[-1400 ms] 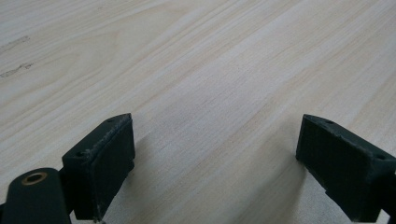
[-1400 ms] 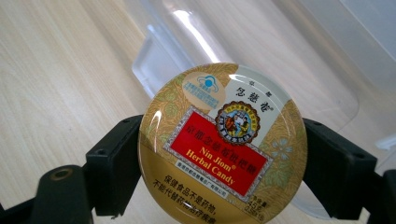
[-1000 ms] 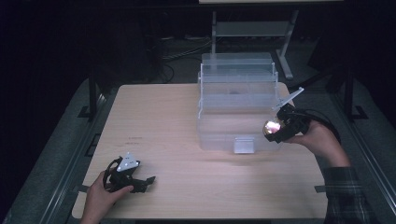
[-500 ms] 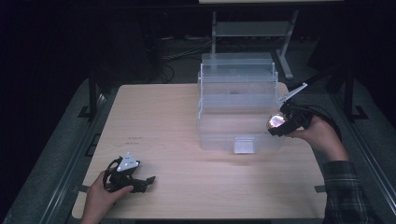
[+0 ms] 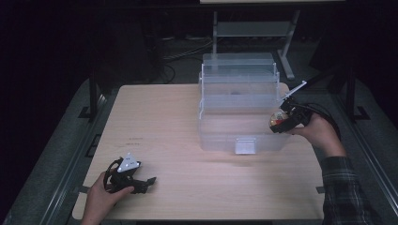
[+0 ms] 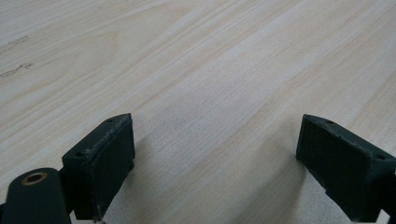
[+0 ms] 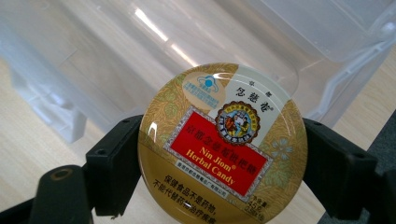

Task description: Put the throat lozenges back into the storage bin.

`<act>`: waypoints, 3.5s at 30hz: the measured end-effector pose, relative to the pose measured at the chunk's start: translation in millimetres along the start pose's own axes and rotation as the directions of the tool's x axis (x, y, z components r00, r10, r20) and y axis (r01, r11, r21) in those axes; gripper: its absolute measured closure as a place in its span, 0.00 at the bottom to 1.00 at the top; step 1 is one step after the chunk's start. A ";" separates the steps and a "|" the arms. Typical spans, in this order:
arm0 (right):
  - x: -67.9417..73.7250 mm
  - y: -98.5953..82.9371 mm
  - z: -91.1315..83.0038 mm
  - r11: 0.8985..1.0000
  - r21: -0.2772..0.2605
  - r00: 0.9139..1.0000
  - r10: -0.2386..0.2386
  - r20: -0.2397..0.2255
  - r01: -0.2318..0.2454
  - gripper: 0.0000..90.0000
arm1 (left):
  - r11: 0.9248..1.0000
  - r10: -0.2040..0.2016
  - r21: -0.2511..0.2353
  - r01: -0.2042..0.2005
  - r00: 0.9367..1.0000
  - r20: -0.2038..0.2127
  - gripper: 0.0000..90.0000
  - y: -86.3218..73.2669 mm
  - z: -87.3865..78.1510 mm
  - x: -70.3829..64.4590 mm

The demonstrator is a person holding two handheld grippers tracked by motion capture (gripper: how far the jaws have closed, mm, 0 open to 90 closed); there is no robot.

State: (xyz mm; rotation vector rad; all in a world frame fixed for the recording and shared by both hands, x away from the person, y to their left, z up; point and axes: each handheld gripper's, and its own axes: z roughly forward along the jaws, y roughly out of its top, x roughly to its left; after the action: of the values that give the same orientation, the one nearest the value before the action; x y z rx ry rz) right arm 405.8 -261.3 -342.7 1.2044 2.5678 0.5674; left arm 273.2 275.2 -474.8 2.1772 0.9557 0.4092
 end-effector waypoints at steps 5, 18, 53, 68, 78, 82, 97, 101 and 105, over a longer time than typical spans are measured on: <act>-4.0 0.3 4.6 1.000 0.012 1.000 0.014 0.005 -0.015 0.22 | 1.000 0.000 0.000 0.000 1.000 0.000 0.12 0.0 0.0 0.0; -8.8 -1.1 13.1 0.998 0.039 0.999 0.044 -0.003 -0.044 0.21 | 1.000 -0.001 0.000 0.001 1.000 0.000 0.12 0.0 0.0 -0.1; -1.2 -11.8 -10.1 0.998 -0.021 0.998 0.057 -0.008 -0.057 0.15 | 1.000 0.000 0.000 0.000 1.000 0.000 0.12 0.0 0.1 -0.1; 6.2 -41.8 -15.5 0.990 -0.108 0.995 0.094 0.015 -0.092 0.00 | 1.000 -0.001 0.000 0.001 1.000 0.000 0.12 0.0 0.0 -0.1; 15.7 -63.9 -15.0 0.979 -0.172 0.993 0.112 0.020 -0.107 0.00 | 1.000 0.000 0.000 0.000 1.000 0.000 0.12 0.0 0.0 0.0; 19.4 -72.9 -13.3 0.974 -0.196 0.993 0.121 0.014 -0.116 0.00 | 1.000 0.001 0.000 -0.001 1.000 -0.001 0.12 0.0 0.0 0.1; 35.6 -111.7 6.7 0.961 -0.241 0.990 0.139 -0.003 -0.136 0.00 | 1.000 -0.001 -0.002 0.001 1.000 0.000 0.12 -0.1 0.1 -0.1; 39.4 -121.6 10.1 0.955 -0.260 0.989 0.147 -0.008 -0.144 0.00 | 1.000 0.000 -0.003 0.000 1.000 0.000 0.12 -0.1 0.2 -0.1; 44.2 -131.7 15.3 0.948 -0.282 0.988 0.152 -0.009 -0.148 0.00 | 1.000 -0.001 -0.003 0.001 1.000 -0.001 0.12 -0.1 0.2 -0.1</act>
State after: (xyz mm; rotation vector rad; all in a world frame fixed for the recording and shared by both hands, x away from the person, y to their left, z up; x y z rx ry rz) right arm 294.4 -300.1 -417.5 1.3009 2.2968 0.9197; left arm 273.2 275.0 -475.0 2.1741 0.9556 0.4109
